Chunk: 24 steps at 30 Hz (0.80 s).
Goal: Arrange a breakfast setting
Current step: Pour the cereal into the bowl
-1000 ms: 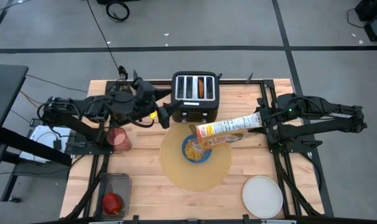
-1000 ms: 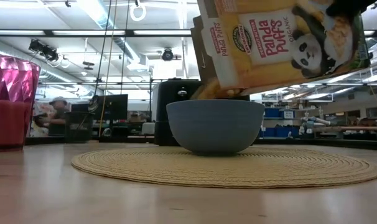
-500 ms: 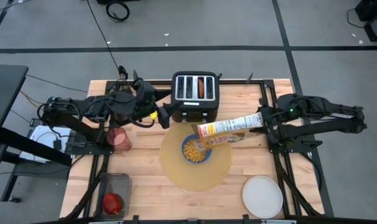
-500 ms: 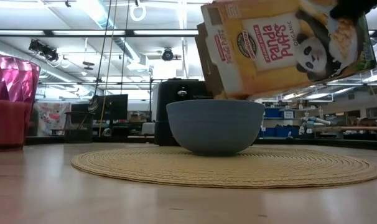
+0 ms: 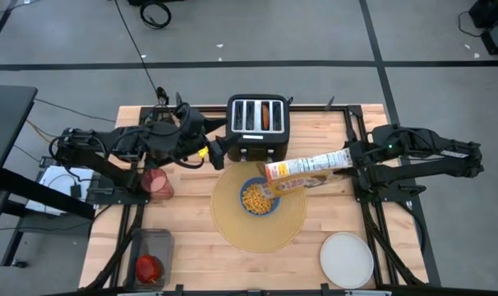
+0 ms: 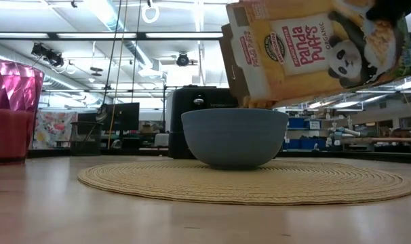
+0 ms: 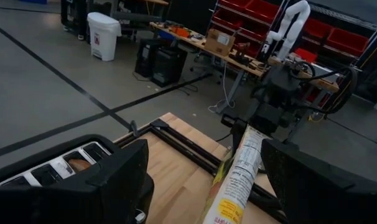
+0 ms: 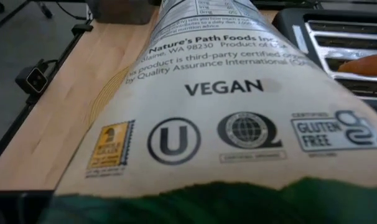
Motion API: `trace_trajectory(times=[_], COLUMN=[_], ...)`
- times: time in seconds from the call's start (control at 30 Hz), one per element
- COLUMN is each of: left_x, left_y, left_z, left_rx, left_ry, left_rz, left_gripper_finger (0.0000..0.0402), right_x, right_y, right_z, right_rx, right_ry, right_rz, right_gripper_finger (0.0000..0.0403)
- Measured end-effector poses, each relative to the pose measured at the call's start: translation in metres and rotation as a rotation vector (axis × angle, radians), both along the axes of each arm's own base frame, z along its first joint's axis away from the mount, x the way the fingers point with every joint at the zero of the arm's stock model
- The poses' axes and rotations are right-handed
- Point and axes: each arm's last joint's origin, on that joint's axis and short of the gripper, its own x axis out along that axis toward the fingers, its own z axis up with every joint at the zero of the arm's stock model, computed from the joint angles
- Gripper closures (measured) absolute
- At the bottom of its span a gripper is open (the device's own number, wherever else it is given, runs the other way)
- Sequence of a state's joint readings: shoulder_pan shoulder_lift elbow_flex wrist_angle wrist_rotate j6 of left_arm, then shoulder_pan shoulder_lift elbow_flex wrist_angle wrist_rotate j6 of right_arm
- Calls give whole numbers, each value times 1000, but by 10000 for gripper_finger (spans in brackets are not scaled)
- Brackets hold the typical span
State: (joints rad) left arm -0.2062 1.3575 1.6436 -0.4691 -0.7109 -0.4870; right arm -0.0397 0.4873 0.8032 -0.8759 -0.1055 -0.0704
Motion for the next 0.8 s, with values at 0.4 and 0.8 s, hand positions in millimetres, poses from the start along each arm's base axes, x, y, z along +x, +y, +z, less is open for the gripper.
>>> trace_trajectory(times=[0.4,0.8], left_x=[0,0], left_y=[0,0], left_z=[1,1], left_rx=[-2,-4], left_ry=[-9,-15], left_rz=[-1,-1], left_gripper_finger=[84,84], right_x=[-1,5], right_y=[0,1], right_z=[-2,-13], right_rx=[-25,-2], right_ry=[14,26], right_rz=[17,48], right_gripper_finger=[175,175])
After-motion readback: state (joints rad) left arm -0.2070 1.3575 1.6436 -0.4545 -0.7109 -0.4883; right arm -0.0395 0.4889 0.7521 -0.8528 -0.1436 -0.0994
